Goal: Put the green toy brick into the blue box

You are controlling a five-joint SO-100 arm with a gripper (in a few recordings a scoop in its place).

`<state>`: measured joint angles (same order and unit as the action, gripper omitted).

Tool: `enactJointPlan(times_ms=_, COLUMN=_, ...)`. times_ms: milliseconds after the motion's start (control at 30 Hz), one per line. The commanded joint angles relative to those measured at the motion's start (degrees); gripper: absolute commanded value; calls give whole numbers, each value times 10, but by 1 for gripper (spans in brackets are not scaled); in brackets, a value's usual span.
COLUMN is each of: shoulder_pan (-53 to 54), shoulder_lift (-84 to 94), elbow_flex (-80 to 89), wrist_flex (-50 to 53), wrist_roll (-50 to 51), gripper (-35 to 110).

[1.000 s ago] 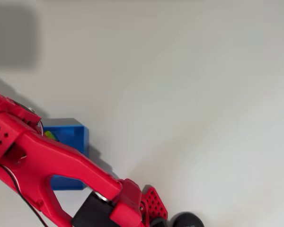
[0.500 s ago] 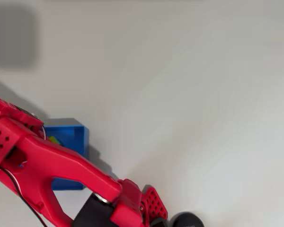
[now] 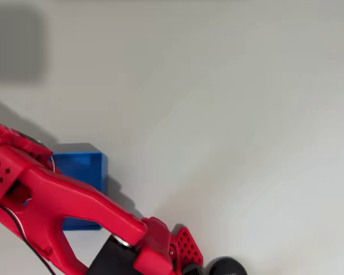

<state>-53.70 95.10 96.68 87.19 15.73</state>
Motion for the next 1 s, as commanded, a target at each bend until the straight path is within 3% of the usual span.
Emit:
enactJointPlan(times_ms=0, shoulder_pan=30, shoulder_lift=54, elbow_flex=-43, wrist_flex=18, wrist_roll=9, gripper=2)
enactJointPlan(times_ms=233, shoulder_pan=201, shoulder_lift=55, elbow_flex=-105, wrist_flex=11, wrist_roll=-23, gripper=0)
enactJointPlan(times_ms=467, shoulder_pan=384, shoulder_lift=109, elbow_flex=-83, wrist_flex=-115, wrist_roll=-101, gripper=0)
enactJointPlan(times_ms=733, shoulder_pan=450, shoulder_lift=340, elbow_flex=115, wrist_flex=-230, wrist_roll=-134, gripper=0)
enactJointPlan(times_ms=967, shoulder_pan=489, shoulder_lift=562, elbow_flex=353, wrist_flex=-272, wrist_roll=-121, gripper=0)
